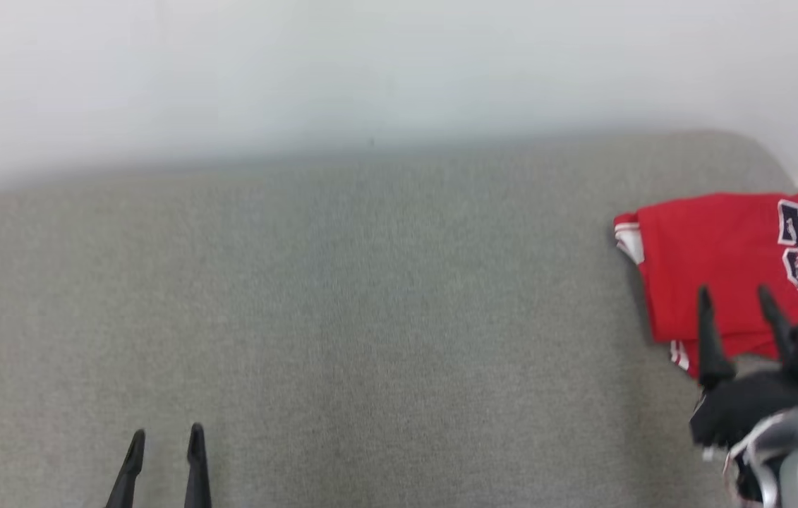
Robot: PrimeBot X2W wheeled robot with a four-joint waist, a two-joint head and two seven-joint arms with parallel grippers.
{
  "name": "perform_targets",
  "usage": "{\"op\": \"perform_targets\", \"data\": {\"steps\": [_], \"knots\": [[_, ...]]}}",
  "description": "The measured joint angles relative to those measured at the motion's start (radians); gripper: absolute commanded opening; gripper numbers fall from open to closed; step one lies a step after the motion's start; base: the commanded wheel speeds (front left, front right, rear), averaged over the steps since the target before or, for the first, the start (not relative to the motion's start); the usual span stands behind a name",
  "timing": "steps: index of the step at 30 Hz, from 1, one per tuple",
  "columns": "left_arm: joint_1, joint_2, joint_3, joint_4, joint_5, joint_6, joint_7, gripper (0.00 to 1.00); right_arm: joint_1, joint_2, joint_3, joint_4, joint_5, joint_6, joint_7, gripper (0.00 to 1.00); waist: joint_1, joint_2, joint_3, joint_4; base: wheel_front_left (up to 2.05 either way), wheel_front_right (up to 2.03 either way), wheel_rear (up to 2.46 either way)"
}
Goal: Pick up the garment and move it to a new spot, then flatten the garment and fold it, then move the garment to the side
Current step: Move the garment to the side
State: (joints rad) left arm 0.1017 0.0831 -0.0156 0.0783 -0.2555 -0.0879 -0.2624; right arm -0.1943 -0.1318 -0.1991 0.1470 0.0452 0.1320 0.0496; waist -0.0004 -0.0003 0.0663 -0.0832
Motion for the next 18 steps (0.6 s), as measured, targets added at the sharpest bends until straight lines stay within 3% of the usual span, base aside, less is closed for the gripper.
{"op": "perform_targets", "data": {"steps": [9, 18], "knots": [[0.024, -0.014, 0.061, 0.081, 0.020, 0.009, 0.000, 1.00, 0.172, 0.052, 0.052, 0.011, 0.065, 0.000, -0.069, 1.00, 0.0000, 0.0000, -0.117, 0.010, 0.00, 0.00, 0.00], [0.056, -0.017, 0.093, 0.134, 0.037, -0.017, 0.000, 1.00, 0.260, 0.076, 0.144, 0.036, 0.052, 0.000, -0.133, 1.00, 0.0002, 0.0001, -0.185, 0.037, 0.00, 0.00, 0.00]]}}
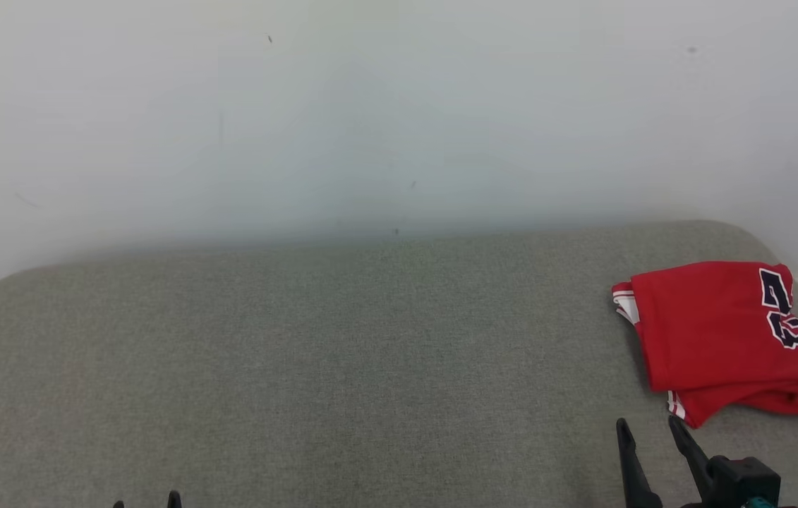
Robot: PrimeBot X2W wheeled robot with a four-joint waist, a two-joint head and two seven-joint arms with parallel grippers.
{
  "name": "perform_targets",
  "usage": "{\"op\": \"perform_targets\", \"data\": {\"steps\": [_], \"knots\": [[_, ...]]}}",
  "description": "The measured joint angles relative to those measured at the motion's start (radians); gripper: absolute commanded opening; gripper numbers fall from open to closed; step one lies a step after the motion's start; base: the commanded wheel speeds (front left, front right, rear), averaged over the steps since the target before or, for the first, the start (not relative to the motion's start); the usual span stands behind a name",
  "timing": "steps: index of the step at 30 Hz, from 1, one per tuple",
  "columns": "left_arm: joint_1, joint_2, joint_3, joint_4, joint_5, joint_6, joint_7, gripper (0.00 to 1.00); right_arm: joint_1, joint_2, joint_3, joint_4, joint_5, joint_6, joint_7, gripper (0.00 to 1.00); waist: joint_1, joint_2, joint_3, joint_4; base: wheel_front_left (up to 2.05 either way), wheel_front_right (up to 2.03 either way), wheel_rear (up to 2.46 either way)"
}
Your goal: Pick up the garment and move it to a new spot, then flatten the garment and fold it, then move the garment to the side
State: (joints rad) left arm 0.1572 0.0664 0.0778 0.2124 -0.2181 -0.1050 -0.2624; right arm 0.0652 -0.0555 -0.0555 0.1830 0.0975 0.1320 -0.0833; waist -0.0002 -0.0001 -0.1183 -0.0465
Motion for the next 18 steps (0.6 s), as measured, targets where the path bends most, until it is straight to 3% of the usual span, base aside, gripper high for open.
{"op": "perform_targets", "data": {"steps": [18], "knots": [[0.026, -0.012, 0.021, 0.033, -0.001, -0.018, 0.000, 1.00, 0.019, 0.003, 0.019, 0.001, 0.024, 0.000, 0.000, 1.00, 0.0002, 0.0001, -0.015, 0.016, 0.00, 0.00, 0.00]]}}
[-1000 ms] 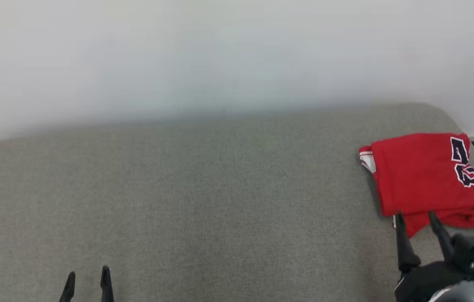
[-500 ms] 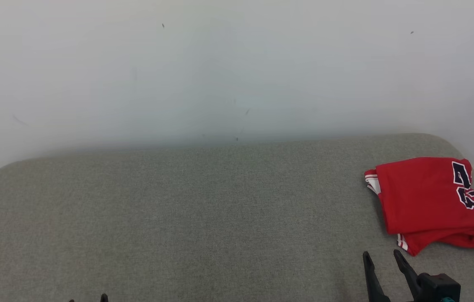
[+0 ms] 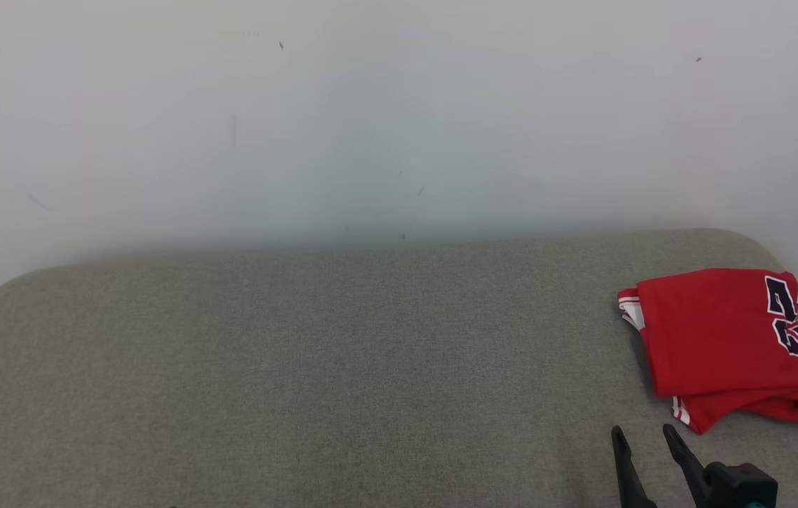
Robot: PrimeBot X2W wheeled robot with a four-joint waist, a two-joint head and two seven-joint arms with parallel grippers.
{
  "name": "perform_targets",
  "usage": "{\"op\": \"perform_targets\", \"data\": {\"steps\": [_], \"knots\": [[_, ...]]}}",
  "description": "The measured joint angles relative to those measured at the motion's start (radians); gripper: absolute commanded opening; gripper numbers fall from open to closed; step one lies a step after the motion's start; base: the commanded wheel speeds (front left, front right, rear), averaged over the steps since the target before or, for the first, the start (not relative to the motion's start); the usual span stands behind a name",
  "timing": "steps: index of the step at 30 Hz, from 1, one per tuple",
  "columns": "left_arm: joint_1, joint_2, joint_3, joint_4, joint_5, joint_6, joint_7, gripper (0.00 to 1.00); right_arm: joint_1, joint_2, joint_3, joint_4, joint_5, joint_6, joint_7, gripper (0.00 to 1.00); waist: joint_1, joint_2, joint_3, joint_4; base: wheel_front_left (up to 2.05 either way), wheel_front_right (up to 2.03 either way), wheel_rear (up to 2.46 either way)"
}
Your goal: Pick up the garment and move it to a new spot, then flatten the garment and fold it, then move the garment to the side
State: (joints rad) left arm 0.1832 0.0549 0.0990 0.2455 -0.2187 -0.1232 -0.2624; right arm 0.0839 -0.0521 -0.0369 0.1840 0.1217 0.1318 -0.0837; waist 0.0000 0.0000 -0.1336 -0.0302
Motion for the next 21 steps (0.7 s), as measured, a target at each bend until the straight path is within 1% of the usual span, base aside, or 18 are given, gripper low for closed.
{"op": "perform_targets", "data": {"steps": [8, 9, 16, 21], "knots": [[-0.001, -0.001, 0.006, 0.005, -0.002, -0.001, 0.000, 1.00, 0.001, 0.000, 0.005, 0.006, 0.014, 0.000, 0.001, 1.00, -0.0001, 0.0000, -0.003, 0.002, 0.00, 0.00, 0.00], [-0.002, -0.001, 0.006, 0.005, -0.002, -0.001, 0.000, 0.00, 0.001, 0.000, 0.003, 0.007, 0.016, 0.000, 0.000, 0.00, 0.0000, 0.0000, -0.003, 0.002, 0.00, 0.00, 0.00], [0.004, -0.010, 0.005, 0.060, -0.018, -0.001, 0.014, 0.00, 0.028, 0.002, 0.003, 0.068, 0.027, 0.000, 0.011, 0.00, 0.0000, 0.0000, -0.002, 0.003, 0.00, 0.00, 0.00], [-0.003, -0.010, 0.013, 0.064, -0.104, -0.001, 0.047, 0.00, 0.019, 0.002, -0.001, 0.071, 0.128, 0.000, 0.022, 0.00, 0.0000, 0.0000, 0.004, 0.004, 0.00, 0.00, 0.00]]}}
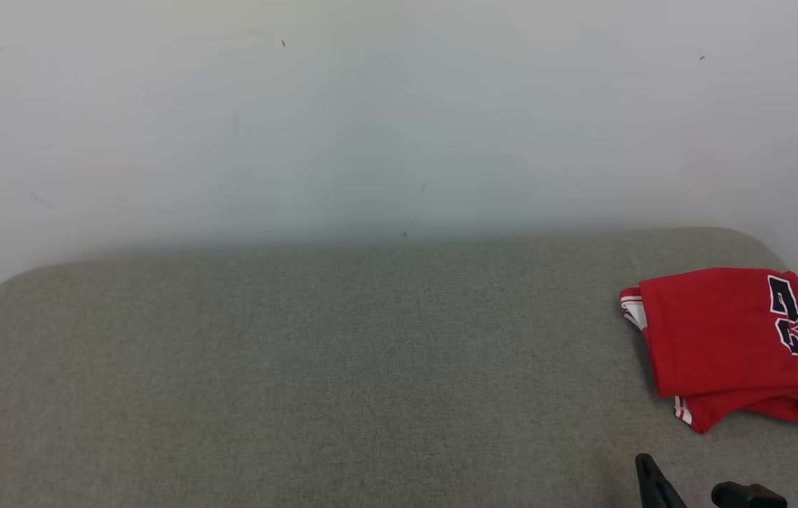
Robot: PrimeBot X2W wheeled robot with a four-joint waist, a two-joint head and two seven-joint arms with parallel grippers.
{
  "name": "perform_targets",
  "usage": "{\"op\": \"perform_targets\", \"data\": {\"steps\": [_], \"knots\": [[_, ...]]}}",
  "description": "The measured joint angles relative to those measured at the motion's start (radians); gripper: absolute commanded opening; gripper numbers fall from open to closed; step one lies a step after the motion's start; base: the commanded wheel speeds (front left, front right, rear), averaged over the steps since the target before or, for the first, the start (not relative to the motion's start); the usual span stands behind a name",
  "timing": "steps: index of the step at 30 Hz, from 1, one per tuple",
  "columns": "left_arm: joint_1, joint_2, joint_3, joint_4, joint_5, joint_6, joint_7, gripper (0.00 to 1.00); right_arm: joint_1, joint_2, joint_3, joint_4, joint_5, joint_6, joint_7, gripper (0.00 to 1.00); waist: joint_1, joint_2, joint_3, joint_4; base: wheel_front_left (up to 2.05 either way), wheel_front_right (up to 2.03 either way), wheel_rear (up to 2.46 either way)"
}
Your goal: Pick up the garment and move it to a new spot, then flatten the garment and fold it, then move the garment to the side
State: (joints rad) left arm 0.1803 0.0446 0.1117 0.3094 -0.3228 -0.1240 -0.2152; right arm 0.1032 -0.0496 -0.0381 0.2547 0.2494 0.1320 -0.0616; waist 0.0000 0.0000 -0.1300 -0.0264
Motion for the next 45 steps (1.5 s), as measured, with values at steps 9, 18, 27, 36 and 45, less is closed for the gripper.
{"op": "perform_targets", "data": {"steps": [9, 18, 27, 36, 45], "knots": [[-0.030, 0.000, 0.006, -0.006, -0.162, 0.000, 0.047, 0.00, -0.012, 0.000, 0.001, -0.007, 0.169, 0.000, 0.007, 0.00, 0.0001, 0.0000, 0.010, 0.002, 0.00, 0.00, 0.00], [-0.068, 0.000, 0.015, -0.013, -0.331, 0.000, 0.103, 0.00, -0.037, 0.000, 0.001, -0.013, 0.353, 0.000, 0.018, 0.00, 0.0001, 0.0000, 0.022, 0.004, 0.00, 0.00, 0.00], [-0.101, 0.001, 0.021, -0.018, -0.458, 0.000, 0.143, 0.00, -0.054, 0.000, 0.001, -0.017, 0.490, 0.000, 0.027, 0.00, 0.0001, 0.0000, 0.032, 0.006, 0.00, 0.00, 0.00], [-0.125, 0.001, 0.027, -0.023, -0.557, 0.000, 0.175, 0.00, -0.067, 0.000, 0.000, -0.020, 0.596, 0.000, 0.036, 0.00, 0.0002, 0.0001, 0.041, 0.008, 0.00, 0.00, 0.00], [-0.147, 0.001, 0.033, -0.026, -0.666, 0.000, 0.210, 0.00, -0.084, 0.000, -0.001, -0.022, 0.711, 0.000, 0.044, 0.00, 0.0001, 0.0001, 0.051, 0.010, 0.00, 0.00, 0.00]]}}
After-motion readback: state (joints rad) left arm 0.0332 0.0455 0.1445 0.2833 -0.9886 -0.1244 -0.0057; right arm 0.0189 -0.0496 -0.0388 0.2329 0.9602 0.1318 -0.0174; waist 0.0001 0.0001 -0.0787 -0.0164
